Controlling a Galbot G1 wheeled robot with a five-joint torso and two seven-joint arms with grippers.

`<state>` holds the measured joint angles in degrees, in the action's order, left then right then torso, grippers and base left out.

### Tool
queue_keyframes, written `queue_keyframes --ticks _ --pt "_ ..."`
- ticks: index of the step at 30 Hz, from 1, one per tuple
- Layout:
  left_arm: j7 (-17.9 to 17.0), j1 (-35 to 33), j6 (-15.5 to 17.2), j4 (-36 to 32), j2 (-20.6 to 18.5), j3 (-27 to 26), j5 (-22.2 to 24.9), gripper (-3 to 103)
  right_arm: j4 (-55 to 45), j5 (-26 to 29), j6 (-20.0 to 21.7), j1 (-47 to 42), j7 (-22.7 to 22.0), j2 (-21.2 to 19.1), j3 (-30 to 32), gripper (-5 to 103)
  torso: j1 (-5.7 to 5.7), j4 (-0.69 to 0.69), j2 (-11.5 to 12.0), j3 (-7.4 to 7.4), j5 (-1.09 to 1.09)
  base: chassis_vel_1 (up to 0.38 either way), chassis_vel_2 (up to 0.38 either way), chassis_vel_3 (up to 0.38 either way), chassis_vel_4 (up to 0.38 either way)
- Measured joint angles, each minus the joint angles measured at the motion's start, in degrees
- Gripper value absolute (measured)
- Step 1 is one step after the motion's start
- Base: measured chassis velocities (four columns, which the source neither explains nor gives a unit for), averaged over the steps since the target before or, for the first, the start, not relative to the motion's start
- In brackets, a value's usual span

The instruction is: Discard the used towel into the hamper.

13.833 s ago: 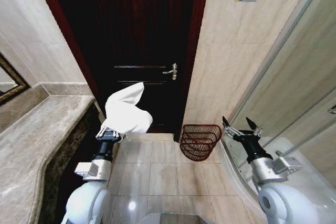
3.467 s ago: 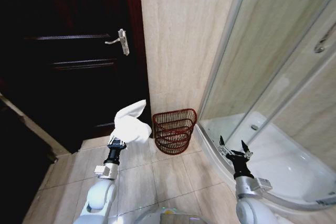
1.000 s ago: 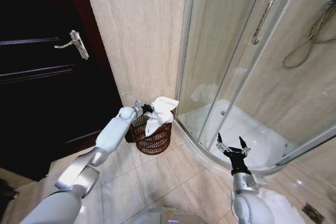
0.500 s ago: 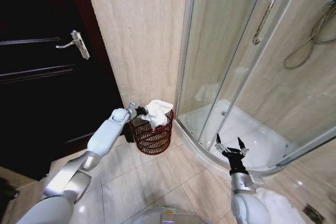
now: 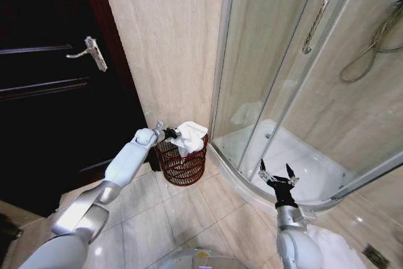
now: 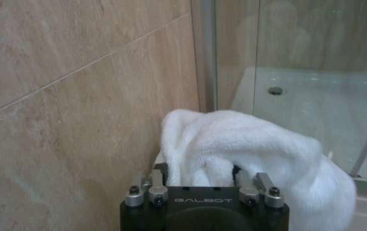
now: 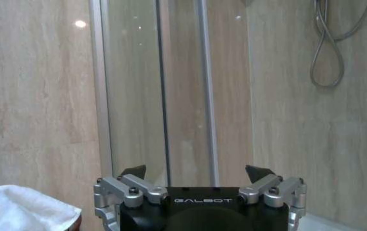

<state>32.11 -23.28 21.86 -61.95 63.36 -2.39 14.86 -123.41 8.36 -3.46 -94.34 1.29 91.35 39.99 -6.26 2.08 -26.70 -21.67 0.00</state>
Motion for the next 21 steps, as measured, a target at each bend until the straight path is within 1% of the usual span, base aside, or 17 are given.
queue_keyframes --ticks 2,4,7,8,11,15,21 --pt "0.6 -0.1 1.3 -0.8 -0.5 -0.1 0.3 66 0.0 0.0 0.0 0.0 0.1 0.1 0.0 100 0.00 0.01 0.0 0.00 0.00 0.000 0.000 0.000 0.000" --pt "0.7 -0.2 1.9 -1.1 -0.7 -0.1 0.4 66 0.0 0.0 0.0 0.0 0.1 0.2 -0.1 100 0.00 0.01 0.0 0.00 0.00 0.000 0.000 0.000 0.000" --pt "1.1 -0.4 3.8 -2.3 -1.5 -0.1 0.8 82 0.0 -0.1 0.0 -0.3 0.3 0.4 -0.2 100 0.00 0.00 0.0 0.00 0.00 0.000 0.000 0.000 0.000" --pt "1.1 -0.4 3.8 -2.3 -1.5 -0.1 0.8 82 0.0 -0.1 0.0 -0.3 0.3 0.4 -0.2 100 0.00 0.00 0.0 0.00 0.00 0.000 0.000 0.000 0.000" --pt "1.9 -0.8 5.5 -3.8 -3.1 0.0 0.8 97 -0.1 -0.1 0.0 -0.4 0.4 0.4 -0.2 100 0.00 0.00 0.0 0.00 0.00 0.000 0.000 0.000 0.000" --pt "2.2 -1.1 6.4 -5.1 -4.3 0.0 1.6 100 -0.2 -0.1 0.1 -0.4 0.5 0.4 -0.2 100 0.00 0.01 0.0 0.00 0.00 0.000 0.000 0.000 0.000" --pt "2.2 -1.5 6.8 -6.1 -5.1 -0.1 2.7 100 -0.2 -0.3 0.1 -0.3 0.6 0.6 -0.5 100 0.00 0.00 0.0 0.00 -0.01 0.000 0.000 0.000 0.000"
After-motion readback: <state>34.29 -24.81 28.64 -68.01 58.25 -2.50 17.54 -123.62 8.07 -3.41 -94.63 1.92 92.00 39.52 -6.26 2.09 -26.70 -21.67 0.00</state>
